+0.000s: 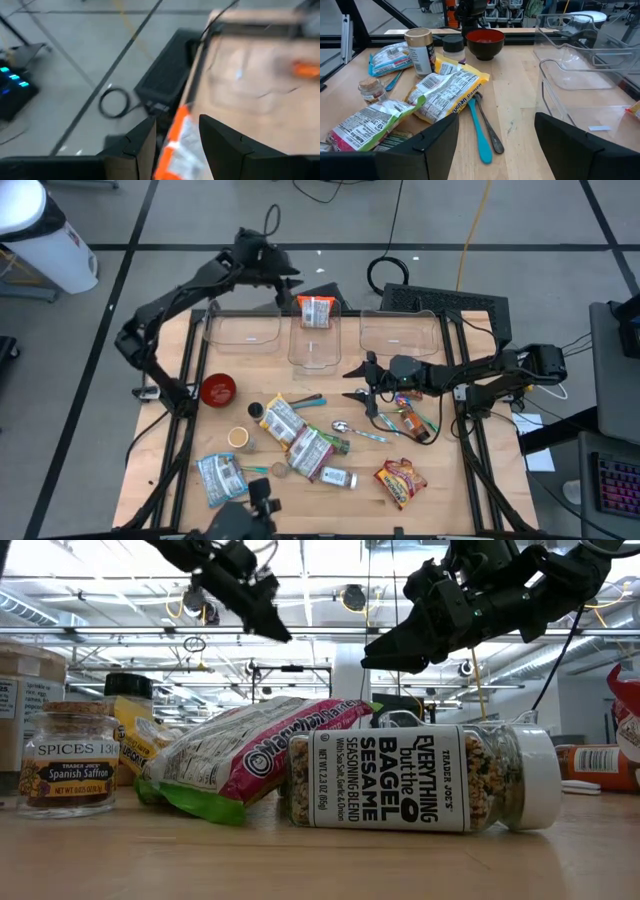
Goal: Pick & Place Food Item
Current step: Put the purple seasoning bottle into the left transparent bin
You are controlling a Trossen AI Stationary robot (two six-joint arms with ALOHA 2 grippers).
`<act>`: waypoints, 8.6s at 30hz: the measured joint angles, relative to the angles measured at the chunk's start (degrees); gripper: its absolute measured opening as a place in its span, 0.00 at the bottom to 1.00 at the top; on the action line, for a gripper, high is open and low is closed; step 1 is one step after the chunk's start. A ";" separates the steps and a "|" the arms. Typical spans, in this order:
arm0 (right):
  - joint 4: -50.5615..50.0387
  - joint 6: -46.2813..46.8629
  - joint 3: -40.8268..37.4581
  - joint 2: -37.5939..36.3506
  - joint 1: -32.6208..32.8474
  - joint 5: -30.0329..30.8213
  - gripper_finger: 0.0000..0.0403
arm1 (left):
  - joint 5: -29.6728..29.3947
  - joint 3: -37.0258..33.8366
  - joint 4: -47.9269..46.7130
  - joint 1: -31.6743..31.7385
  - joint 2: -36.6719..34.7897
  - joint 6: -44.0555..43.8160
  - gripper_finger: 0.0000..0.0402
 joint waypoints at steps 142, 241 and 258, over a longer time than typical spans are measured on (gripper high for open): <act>4.16 0.34 0.00 -0.02 0.09 5.68 0.63 | -10.49 -75.11 59.59 -34.03 -42.16 -13.86 0.40; 2.53 4.60 0.00 -0.02 5.35 -7.37 0.78 | -20.85 -37.84 -23.13 -48.96 -25.92 -25.19 0.53; 2.36 4.45 0.00 -0.02 5.35 -7.37 0.77 | -26.65 -16.87 -41.83 -41.66 -25.92 -13.56 0.54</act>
